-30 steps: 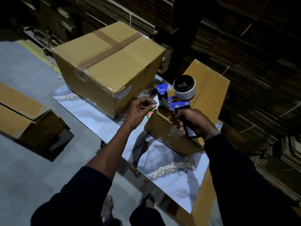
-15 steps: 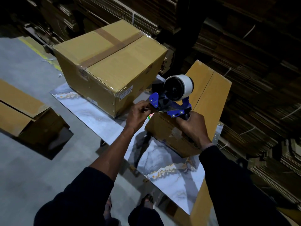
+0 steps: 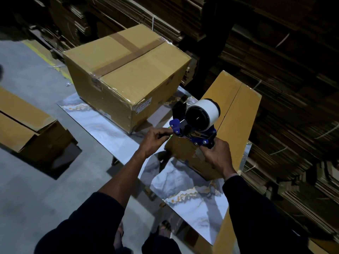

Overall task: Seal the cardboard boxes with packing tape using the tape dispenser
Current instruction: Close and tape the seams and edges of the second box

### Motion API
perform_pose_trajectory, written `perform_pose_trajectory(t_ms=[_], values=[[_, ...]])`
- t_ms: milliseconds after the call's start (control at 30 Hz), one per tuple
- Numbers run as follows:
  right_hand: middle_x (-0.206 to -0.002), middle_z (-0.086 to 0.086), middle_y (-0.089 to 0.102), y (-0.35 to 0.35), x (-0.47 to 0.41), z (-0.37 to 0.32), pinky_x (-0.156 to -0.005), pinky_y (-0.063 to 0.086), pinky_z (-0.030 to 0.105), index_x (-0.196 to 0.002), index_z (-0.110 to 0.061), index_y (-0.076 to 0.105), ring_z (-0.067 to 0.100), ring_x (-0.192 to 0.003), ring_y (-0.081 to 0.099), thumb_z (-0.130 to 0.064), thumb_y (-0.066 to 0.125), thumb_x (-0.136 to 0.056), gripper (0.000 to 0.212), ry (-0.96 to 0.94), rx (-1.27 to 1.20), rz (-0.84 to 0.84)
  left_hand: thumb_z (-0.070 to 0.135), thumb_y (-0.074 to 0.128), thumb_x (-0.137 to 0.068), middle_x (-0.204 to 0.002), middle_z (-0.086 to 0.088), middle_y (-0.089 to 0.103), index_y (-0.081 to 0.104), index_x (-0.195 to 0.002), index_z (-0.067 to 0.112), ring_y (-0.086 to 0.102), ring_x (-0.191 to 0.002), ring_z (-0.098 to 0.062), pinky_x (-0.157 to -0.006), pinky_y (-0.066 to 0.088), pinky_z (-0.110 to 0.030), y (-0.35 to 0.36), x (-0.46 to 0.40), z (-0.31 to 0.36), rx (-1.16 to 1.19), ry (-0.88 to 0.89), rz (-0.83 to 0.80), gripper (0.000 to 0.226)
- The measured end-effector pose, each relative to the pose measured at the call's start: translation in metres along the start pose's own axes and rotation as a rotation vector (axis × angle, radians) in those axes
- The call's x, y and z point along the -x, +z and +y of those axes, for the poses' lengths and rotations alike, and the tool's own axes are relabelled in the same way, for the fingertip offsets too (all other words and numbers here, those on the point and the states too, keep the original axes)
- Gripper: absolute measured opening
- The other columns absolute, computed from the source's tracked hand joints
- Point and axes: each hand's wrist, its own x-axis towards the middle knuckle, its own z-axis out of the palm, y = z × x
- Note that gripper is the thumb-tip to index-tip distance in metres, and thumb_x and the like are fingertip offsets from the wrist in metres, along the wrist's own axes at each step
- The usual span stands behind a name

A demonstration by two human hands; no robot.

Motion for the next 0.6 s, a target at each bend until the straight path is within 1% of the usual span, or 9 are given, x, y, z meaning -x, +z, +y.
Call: perform_pose_trajectory(t_ms=[67, 100, 167, 233, 267, 333, 433, 500, 600], values=[[-0.064, 0.013, 0.06, 0.001, -0.001, 0.003, -0.051, 0.038, 0.037, -0.077, -0.007, 0.058, 0.032, -0.056, 0.058, -0.035, 0.076, -0.083, 0.034, -0.001, 0.02, 0.001, -0.014, 0.056, -0.094, -0.114, 0.007, 0.076, 0.076, -0.114, 0.021, 0.069, -0.113, -0.004, -0.103, 0.054, -0.03, 0.001, 0.001, -0.003, 0.058, -0.055, 0.009, 0.044], [-0.065, 0.012, 0.061, 0.001, -0.001, 0.003, -0.05, 0.04, 0.039, -0.077, -0.009, 0.059, 0.031, -0.057, 0.059, -0.035, 0.077, -0.083, 0.032, -0.001, 0.028, 0.003, -0.014, 0.053, -0.095, -0.112, 0.008, 0.077, 0.076, -0.112, 0.021, 0.07, -0.113, -0.007, -0.105, 0.055, -0.035, 0.001, 0.0, -0.004, 0.11, -0.087, 0.034, 0.045], [-0.065, 0.009, 0.062, 0.003, -0.002, 0.003, -0.05, 0.042, 0.041, -0.078, -0.011, 0.06, 0.029, -0.058, 0.061, -0.034, 0.077, -0.082, 0.028, 0.001, 0.036, -0.003, -0.009, 0.053, -0.1, -0.107, 0.009, 0.078, 0.075, -0.111, 0.02, 0.071, -0.108, -0.012, -0.103, 0.056, -0.039, 0.002, -0.004, 0.001, 0.229, -0.109, 0.093, 0.038], [-0.065, 0.007, 0.061, 0.004, -0.002, 0.003, -0.052, 0.037, 0.036, -0.078, -0.012, 0.061, 0.027, -0.059, 0.058, -0.034, 0.077, -0.082, 0.028, -0.004, 0.038, -0.001, -0.002, 0.06, -0.101, -0.113, -0.001, 0.077, 0.073, -0.116, 0.014, 0.07, -0.109, -0.019, -0.101, 0.056, -0.04, 0.003, -0.01, 0.009, 0.316, -0.077, 0.106, 0.025], [-0.066, 0.007, 0.062, 0.004, -0.002, 0.004, -0.053, 0.036, 0.035, -0.078, -0.011, 0.061, 0.029, -0.06, 0.059, -0.035, 0.077, -0.082, 0.03, -0.006, 0.032, 0.001, -0.001, 0.063, -0.1, -0.116, -0.006, 0.076, 0.071, -0.119, 0.011, 0.069, -0.111, -0.022, -0.102, 0.055, -0.041, 0.003, -0.014, 0.013, 0.332, -0.056, 0.092, 0.024], [-0.067, 0.009, 0.063, 0.005, -0.002, 0.006, -0.052, 0.038, 0.037, -0.079, -0.009, 0.061, 0.033, -0.064, 0.062, -0.039, 0.076, -0.079, 0.033, -0.001, 0.018, -0.006, -0.007, 0.065, -0.097, -0.117, -0.008, 0.075, 0.07, -0.119, 0.007, 0.068, -0.112, -0.022, -0.102, 0.054, -0.04, 0.004, -0.02, 0.017, 0.337, -0.032, 0.039, 0.027], [-0.067, 0.009, 0.065, 0.002, -0.002, 0.004, -0.051, 0.049, 0.049, -0.08, -0.009, 0.062, 0.037, -0.062, 0.065, -0.051, 0.069, -0.072, 0.043, 0.016, -0.027, -0.022, -0.011, 0.065, -0.094, -0.109, 0.001, 0.076, 0.067, -0.117, 0.008, 0.068, -0.106, -0.015, -0.094, 0.054, -0.032, 0.006, -0.025, 0.017, 0.368, -0.059, -0.021, 0.03], [-0.065, 0.011, 0.066, -0.001, -0.002, 0.0, -0.053, 0.052, 0.049, -0.08, -0.008, 0.063, 0.039, -0.061, 0.066, -0.059, 0.064, -0.068, 0.053, 0.015, -0.06, -0.029, -0.012, 0.067, -0.092, -0.108, 0.006, 0.076, 0.065, -0.12, 0.007, 0.068, -0.106, -0.011, -0.094, 0.054, -0.028, 0.007, -0.024, 0.017, 0.384, -0.083, -0.036, 0.034], [-0.066, 0.014, 0.067, -0.002, -0.003, -0.003, -0.054, 0.054, 0.047, -0.08, -0.008, 0.062, 0.039, -0.061, 0.067, -0.063, 0.061, -0.064, 0.057, 0.005, -0.075, -0.052, -0.015, 0.07, -0.089, -0.11, 0.008, 0.075, 0.063, -0.122, 0.008, 0.068, -0.112, -0.013, -0.103, 0.053, -0.035, 0.009, -0.027, 0.017, 0.355, -0.076, -0.04, 0.041]])
